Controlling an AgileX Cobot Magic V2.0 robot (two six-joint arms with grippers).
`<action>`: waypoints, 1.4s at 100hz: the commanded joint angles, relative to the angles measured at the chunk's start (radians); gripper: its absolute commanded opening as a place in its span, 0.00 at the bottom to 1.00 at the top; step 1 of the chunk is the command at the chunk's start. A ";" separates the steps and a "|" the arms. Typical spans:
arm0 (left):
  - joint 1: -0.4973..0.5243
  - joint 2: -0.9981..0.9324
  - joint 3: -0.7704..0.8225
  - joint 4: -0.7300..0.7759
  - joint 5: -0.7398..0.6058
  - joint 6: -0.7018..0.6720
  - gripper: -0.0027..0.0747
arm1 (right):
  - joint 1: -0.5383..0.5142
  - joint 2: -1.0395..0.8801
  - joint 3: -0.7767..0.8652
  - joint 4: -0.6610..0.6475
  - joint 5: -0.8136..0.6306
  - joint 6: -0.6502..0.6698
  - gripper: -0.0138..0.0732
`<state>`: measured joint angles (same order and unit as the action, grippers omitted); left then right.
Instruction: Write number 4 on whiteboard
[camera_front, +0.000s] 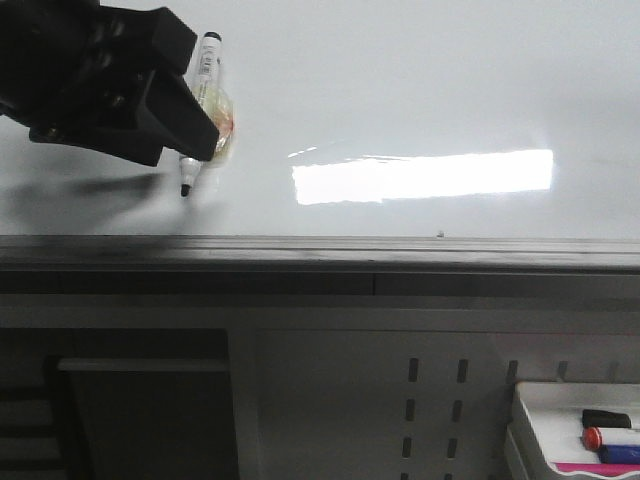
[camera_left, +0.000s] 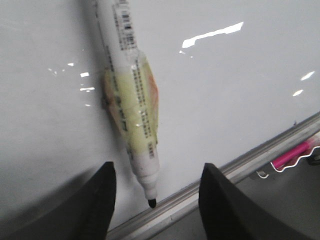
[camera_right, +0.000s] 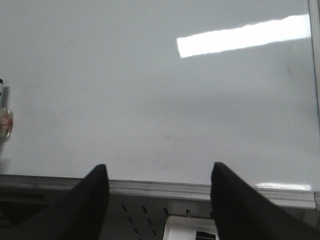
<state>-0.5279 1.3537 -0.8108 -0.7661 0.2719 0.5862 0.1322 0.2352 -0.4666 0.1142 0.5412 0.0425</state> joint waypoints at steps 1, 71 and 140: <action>-0.007 -0.006 -0.035 -0.022 -0.073 0.000 0.45 | -0.006 0.018 -0.034 0.002 -0.052 -0.010 0.62; -0.007 0.049 -0.035 -0.022 -0.150 0.002 0.02 | -0.006 0.018 -0.034 0.002 -0.052 -0.010 0.62; -0.121 -0.130 -0.042 0.173 -0.048 0.178 0.01 | -0.002 0.112 -0.131 0.558 0.125 -0.729 0.62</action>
<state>-0.6244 1.2806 -0.8108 -0.6311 0.2103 0.7396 0.1322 0.2882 -0.5359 0.5340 0.6846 -0.5205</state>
